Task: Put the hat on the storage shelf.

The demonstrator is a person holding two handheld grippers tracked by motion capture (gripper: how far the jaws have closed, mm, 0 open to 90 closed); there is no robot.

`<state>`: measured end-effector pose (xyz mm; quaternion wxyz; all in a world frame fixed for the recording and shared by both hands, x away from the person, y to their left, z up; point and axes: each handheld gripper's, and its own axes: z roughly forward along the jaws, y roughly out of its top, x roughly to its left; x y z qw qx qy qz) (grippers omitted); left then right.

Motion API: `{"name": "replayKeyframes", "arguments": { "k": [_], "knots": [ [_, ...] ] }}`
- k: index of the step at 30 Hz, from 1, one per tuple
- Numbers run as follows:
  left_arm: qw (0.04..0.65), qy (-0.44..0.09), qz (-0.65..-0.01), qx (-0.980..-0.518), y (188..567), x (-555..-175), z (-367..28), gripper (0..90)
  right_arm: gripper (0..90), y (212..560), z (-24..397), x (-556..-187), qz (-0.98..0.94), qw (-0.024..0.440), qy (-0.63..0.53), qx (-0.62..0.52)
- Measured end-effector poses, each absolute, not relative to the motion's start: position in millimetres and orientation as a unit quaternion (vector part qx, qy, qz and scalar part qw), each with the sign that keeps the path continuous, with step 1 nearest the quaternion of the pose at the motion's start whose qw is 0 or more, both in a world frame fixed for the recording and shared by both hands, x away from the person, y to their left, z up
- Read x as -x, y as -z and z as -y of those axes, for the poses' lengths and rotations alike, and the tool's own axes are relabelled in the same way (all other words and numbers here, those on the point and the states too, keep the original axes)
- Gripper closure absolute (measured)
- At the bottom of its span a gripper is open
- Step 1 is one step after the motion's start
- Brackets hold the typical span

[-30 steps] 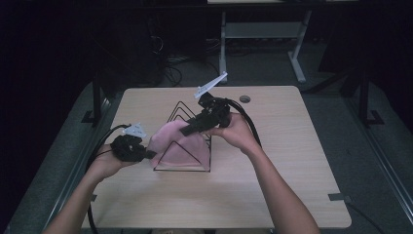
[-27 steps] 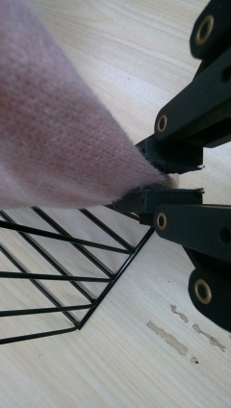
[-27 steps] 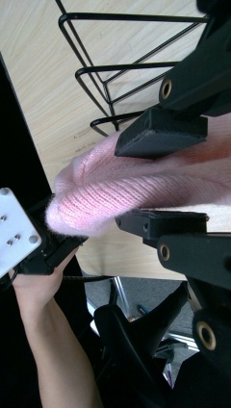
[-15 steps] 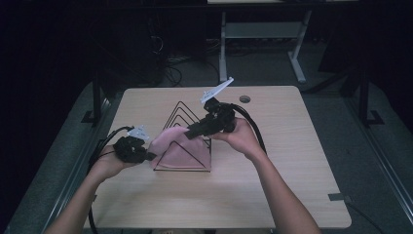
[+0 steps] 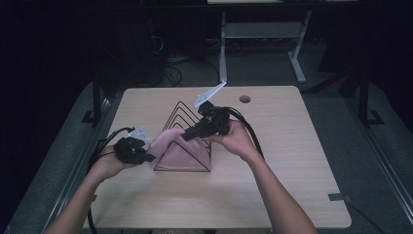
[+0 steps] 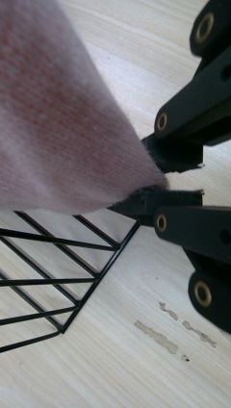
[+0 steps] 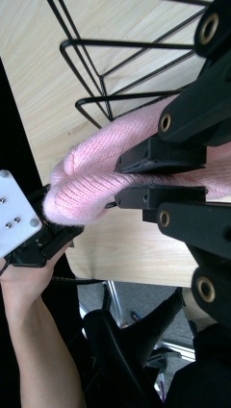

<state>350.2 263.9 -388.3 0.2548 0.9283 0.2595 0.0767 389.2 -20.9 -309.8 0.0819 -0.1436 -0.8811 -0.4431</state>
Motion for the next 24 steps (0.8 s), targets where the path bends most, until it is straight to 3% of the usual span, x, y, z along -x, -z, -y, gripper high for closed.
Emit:
{"name": "replayKeyframes", "arguments": {
  "k": [19, 24],
  "knots": [
    [0.242, -0.073, -0.262, -0.931, 396.5, -352.2, -259.2, 83.6, 81.8, 320.1, 21.0, -388.2, 0.883, 0.089, 0.438, 0.146],
    [0.252, -0.073, -0.261, -0.929, 393.3, -350.6, -262.1, 77.7, 71.2, 318.5, 25.7, -386.9, 0.876, 0.089, 0.448, 0.155]
  ]
}}
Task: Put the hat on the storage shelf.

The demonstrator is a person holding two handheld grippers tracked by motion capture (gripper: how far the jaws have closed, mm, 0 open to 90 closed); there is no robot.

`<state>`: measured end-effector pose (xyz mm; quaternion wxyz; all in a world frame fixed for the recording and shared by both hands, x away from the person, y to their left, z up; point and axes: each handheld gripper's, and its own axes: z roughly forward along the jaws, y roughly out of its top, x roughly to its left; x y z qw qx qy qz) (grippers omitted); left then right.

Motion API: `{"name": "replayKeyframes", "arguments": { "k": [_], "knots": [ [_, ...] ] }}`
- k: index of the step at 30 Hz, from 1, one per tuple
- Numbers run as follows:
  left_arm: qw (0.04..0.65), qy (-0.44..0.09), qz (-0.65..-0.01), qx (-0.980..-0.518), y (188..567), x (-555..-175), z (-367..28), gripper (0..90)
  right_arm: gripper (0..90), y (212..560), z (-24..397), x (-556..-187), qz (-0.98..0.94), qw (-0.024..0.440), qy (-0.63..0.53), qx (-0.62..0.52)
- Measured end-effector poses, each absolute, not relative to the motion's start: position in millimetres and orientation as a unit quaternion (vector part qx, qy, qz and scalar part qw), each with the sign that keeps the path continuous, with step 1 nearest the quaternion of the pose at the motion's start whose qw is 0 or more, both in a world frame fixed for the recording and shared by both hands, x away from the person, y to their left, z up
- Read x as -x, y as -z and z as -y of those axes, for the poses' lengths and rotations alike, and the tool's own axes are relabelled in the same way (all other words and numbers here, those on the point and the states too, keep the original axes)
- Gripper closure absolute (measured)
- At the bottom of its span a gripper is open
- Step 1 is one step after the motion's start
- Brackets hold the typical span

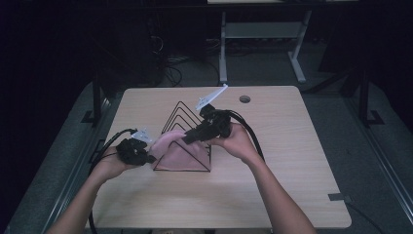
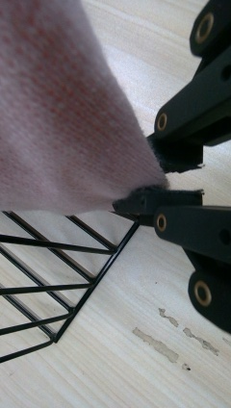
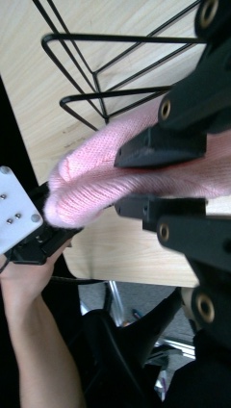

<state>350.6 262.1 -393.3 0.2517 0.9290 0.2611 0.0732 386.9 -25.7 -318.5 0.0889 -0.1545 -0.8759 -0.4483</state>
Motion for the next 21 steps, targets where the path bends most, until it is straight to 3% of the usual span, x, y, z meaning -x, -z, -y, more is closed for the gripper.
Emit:
{"name": "replayKeyframes", "arguments": {
  "k": [3, 11, 21],
  "knots": [
    [0.257, -0.081, -0.257, -0.928, 390.7, -348.2, -263.5, 72.4, 67.3, 317.3, 29.6, -385.3, 0.872, 0.083, 0.455, 0.159],
    [0.264, -0.081, -0.257, -0.926, 385.4, -346.1, -263.5, 68.7, 66.8, 313.3, 39.4, -383.0, 0.867, 0.077, 0.466, 0.158],
    [0.278, -0.081, -0.266, -0.920, 383.3, -345.3, -266.7, 62.9, 57.2, 313.7, 54.5, -381.6, 0.871, 0.057, 0.460, 0.162]
  ]
}}
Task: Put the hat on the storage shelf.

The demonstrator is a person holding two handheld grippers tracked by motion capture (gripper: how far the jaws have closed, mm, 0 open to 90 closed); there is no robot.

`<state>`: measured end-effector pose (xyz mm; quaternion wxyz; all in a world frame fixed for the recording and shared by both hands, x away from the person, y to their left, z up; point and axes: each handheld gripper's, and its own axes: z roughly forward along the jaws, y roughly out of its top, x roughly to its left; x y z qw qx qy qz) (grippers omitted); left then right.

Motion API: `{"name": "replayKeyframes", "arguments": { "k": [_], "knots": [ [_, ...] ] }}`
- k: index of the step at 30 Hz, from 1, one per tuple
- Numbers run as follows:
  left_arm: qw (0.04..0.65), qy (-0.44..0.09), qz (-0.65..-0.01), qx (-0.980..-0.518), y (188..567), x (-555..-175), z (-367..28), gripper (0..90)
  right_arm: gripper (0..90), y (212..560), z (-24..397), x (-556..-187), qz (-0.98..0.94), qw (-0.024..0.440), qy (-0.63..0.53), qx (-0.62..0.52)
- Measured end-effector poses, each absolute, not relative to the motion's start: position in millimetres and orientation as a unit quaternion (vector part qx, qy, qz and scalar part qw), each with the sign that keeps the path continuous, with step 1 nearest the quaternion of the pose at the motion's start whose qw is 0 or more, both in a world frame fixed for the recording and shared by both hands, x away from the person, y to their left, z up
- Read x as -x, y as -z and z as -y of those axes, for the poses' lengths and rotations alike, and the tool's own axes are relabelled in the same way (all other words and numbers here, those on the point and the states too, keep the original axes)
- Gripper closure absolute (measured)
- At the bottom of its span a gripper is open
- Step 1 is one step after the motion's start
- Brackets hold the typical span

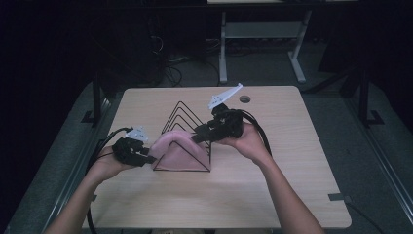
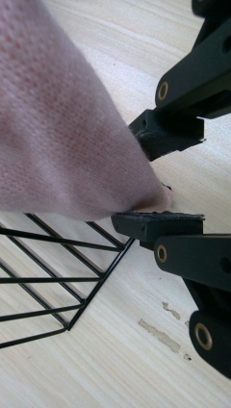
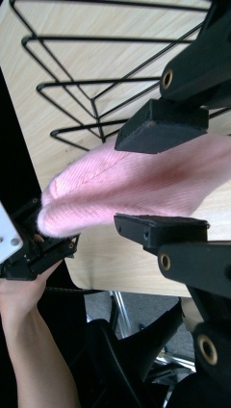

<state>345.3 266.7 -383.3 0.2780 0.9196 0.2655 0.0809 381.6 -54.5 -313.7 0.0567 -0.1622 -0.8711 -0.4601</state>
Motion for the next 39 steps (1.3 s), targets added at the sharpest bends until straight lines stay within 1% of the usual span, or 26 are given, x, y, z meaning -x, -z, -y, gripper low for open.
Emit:
{"name": "replayKeyframes", "arguments": {
  "k": [6, 13, 17, 19, 25, 29, 39],
  "knots": [
    [0.282, -0.083, -0.265, -0.918, 380.9, -343.8, -267.5, 60.2, 53.8, 315.1, 70.5, -380.8, 0.867, 0.056, 0.460, 0.184],
    [0.289, -0.076, -0.273, -0.914, 379.1, -343.0, -269.4, 55.2, 48.6, 316.9, 90.1, -380.9, 0.864, 0.041, 0.458, 0.205],
    [0.288, -0.077, -0.274, -0.915, 379.1, -342.2, -269.7, 50.9, 41.3, 319.9, 103.3, -380.9, 0.862, 0.030, 0.454, 0.223],
    [0.290, -0.077, -0.273, -0.914, 379.5, -341.6, -269.3, 49.9, 41.2, 321.9, 109.9, -380.1, 0.863, 0.026, 0.448, 0.231],
    [0.294, -0.077, -0.275, -0.912, 378.2, -339.4, -269.1, 46.4, 36.0, 328.4, 127.9, -377.9, 0.861, 0.014, 0.441, 0.253],
    [0.307, -0.067, -0.289, -0.905, 377.7, -339.3, -270.8, 43.2, 33.8, 332.2, 139.5, -376.2, 0.860, 0.010, 0.437, 0.265],
    [0.314, -0.066, -0.296, -0.900, 379.0, -335.9, -276.7, 36.9, 31.4, 339.1, 165.6, -369.6, 0.856, -0.001, 0.430, 0.288]
  ]
}}
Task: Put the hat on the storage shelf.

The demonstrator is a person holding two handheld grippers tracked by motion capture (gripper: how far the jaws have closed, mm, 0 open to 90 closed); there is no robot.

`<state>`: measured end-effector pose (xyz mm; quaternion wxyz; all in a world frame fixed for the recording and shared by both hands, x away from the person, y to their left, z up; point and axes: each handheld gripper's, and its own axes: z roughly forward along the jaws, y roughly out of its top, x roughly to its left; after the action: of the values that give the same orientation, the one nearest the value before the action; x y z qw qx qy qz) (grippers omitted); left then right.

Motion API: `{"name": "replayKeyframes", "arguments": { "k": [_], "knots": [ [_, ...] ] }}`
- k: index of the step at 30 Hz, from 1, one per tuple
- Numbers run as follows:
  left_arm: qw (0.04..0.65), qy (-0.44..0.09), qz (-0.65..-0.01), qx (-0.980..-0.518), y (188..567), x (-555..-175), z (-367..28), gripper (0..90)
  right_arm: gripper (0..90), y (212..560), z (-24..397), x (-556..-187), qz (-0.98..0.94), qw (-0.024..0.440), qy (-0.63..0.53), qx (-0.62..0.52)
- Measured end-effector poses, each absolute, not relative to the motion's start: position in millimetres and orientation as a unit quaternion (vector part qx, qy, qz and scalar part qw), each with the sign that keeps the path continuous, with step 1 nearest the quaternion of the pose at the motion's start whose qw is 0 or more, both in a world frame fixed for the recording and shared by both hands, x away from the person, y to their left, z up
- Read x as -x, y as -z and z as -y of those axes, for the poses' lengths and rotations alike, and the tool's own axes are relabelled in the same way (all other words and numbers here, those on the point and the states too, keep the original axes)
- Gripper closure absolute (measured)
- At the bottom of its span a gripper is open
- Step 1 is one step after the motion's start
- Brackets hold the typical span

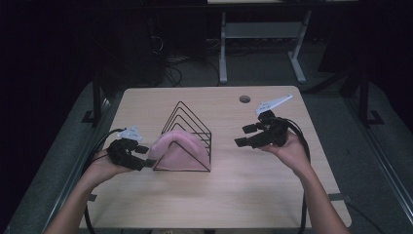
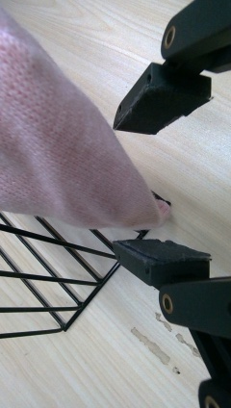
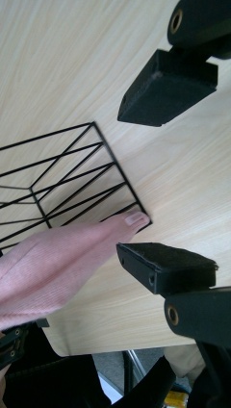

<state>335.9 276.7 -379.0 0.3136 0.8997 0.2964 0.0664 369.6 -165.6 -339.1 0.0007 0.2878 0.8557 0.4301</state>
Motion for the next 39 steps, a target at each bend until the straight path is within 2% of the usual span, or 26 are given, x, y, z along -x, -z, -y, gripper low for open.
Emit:
{"name": "replayKeyframes", "arguments": {
  "k": [27, 39],
  "knots": [
    [0.307, -0.067, -0.308, -0.898, 389.1, -331.3, -282.5, 25.9, 27.8, 372.0, 217.3, -348.9, -0.840, -0.001, -0.422, -0.342],
    [0.307, -0.070, -0.309, -0.897, 393.9, -326.6, -289.3, 25.7, 27.9, 389.2, 242.0, -338.2, -0.830, 0.008, -0.420, -0.368]
  ]
}}
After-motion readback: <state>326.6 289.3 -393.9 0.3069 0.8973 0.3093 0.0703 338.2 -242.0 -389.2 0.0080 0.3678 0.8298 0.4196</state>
